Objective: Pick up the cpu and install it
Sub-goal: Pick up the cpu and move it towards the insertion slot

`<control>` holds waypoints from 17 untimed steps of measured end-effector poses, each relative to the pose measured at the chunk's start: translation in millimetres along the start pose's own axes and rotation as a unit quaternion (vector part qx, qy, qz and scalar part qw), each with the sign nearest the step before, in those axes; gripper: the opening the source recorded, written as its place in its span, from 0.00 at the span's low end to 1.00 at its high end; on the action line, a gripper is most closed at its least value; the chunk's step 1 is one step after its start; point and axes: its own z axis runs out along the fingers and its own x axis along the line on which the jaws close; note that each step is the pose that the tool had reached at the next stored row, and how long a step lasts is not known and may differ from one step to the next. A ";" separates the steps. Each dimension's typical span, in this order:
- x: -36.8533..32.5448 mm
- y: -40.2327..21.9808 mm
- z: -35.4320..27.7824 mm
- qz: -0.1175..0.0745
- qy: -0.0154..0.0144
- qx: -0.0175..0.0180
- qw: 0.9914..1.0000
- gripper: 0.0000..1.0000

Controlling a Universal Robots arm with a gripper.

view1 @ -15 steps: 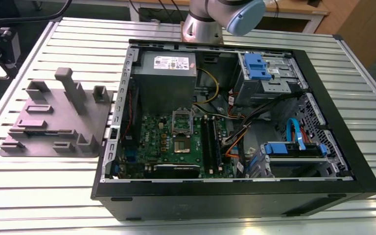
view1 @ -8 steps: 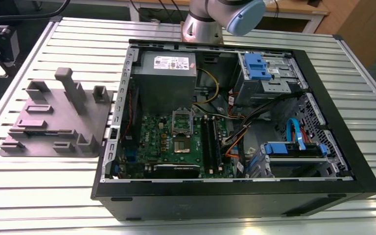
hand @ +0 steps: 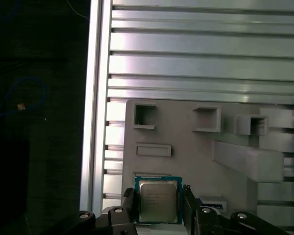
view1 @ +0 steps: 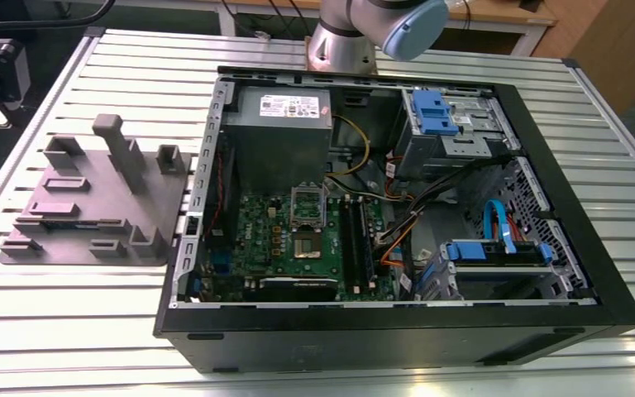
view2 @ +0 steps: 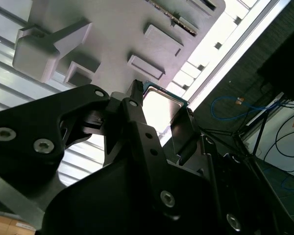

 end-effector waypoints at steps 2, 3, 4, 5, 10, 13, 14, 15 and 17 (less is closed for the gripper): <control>0.0 0.0 -0.9 0.000 0.000 0.000 1.000 0.47; 0.0 0.1 -1.6 0.000 0.000 0.000 1.000 0.47; 0.0 0.1 -2.2 0.000 0.000 0.000 1.000 0.47; 0.0 0.1 -2.7 0.000 0.000 0.000 1.000 0.47; 0.1 0.3 -5.3 0.000 0.000 0.000 1.000 0.47; 0.1 0.4 -7.0 0.000 0.000 0.000 1.000 0.47; 0.1 0.4 -7.7 0.000 0.000 0.000 1.000 0.47; 0.1 0.4 -8.1 0.000 0.000 0.000 1.000 0.47; 0.2 0.4 -8.7 0.000 0.000 0.000 1.000 0.47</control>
